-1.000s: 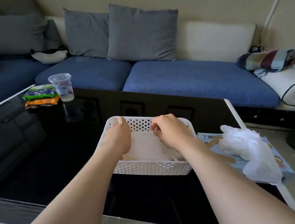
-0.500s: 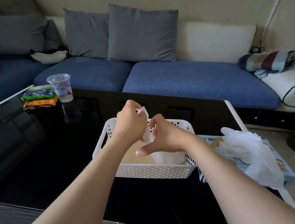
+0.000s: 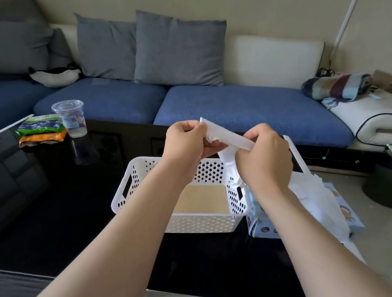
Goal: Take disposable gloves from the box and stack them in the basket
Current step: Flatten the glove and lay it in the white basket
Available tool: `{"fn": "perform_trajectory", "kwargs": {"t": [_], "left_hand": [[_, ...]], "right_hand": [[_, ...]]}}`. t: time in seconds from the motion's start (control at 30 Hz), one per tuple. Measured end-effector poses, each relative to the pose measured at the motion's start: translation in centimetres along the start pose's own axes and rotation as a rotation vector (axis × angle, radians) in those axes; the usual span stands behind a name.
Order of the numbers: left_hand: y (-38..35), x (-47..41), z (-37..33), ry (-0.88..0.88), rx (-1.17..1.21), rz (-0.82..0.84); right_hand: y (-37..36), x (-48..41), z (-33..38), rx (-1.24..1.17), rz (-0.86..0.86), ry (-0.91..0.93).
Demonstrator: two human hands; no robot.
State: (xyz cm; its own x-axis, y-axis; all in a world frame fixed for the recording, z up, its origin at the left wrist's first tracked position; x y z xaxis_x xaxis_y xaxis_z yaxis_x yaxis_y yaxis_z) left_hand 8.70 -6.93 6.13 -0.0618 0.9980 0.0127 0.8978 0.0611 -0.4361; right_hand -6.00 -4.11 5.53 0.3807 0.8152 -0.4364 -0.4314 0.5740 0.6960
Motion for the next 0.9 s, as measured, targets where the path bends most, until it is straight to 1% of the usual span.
{"fn": "perform_trajectory", "kwargs": {"t": [0.03, 0.1, 0.17, 0.23, 0.27, 0.3, 0.37, 0.4, 0.43, 0.47, 0.5, 0.57, 0.67, 0.7, 0.8, 0.9], "left_hand": [[-0.1, 0.0, -0.1, -0.01, 0.003, 0.003], [0.4, 0.0, -0.2, -0.017, -0.052, -0.034], [2.1, -0.3, -0.3, -0.005, -0.238, -0.122], [4.6, -0.5, -0.1, 0.044, -0.536, -0.205], [5.8, -0.6, -0.1, 0.079, -0.691, -0.218], [6.8, -0.6, 0.0, 0.113, -0.845, -0.211], [8.3, -0.6, 0.0, 0.162, -1.137, -0.174], [8.9, -0.5, 0.0, 0.176, -1.255, -0.159], [9.4, -0.4, 0.2, 0.185, -1.35, -0.148], [9.8, -0.3, 0.3, 0.19, -1.427, -0.141], [10.3, -0.2, 0.5, 0.198, -1.495, -0.131], [11.0, 0.0, 0.9, 0.237, -1.6, -0.105], [11.0, 0.3, 1.2, 0.269, -1.688, -0.065], [10.9, 0.3, 1.2, 0.261, -1.709, -0.059], [10.6, 0.4, 1.2, 0.265, -1.768, -0.039], [10.4, 0.3, 1.3, 0.238, -1.856, 0.037]], "right_hand": [[0.1, 0.2, 0.2, 0.04, -0.004, 0.02], [-0.5, 1.1, 0.7, 0.16, 0.046, 0.088], [-2.1, 2.3, 1.5, 0.264, 0.169, 0.229], [-4.0, 3.6, 2.2, 0.343, 0.349, 0.389], [-4.9, 4.1, 2.4, 0.351, 0.471, 0.432], [-5.7, 4.6, 2.6, 0.333, 0.613, 0.442], [-6.7, 5.1, 2.8, 0.265, 0.904, 0.405], [-7.2, 5.2, 2.8, 0.243, 1.018, 0.385], [-7.3, 5.1, 2.7, 0.214, 1.09, 0.368], [-7.4, 4.8, 2.5, 0.175, 1.122, 0.345], [-7.6, 4.5, 2.4, 0.132, 1.119, 0.32], [-8.6, 3.5, 1.7, 0.091, 1.01, 0.299], [-9.9, 2.6, 0.5, 0.216, 0.831, 0.311], [-10.2, 2.6, 0.4, 0.264, 0.816, 0.323], [-11.5, 2.8, -0.3, 0.301, 0.834, 0.342], [-12.3, 2.9, -0.3, 0.352, 0.813, 0.361]]}}
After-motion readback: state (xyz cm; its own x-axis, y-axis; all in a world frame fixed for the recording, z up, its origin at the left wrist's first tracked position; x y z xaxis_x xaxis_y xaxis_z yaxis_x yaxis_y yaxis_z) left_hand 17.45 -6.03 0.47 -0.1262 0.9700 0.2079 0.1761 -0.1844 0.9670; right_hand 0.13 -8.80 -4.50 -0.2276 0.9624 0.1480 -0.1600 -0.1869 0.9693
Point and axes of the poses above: each hand's wrist, its own x-axis away from the middle knuckle, its own y-axis out of the back of the hand, z = x × y, the point moved 2 cm from there along -x, towards the middle knuckle, and after that the axes turned 6 degrees about x, right-handed, at the moved point
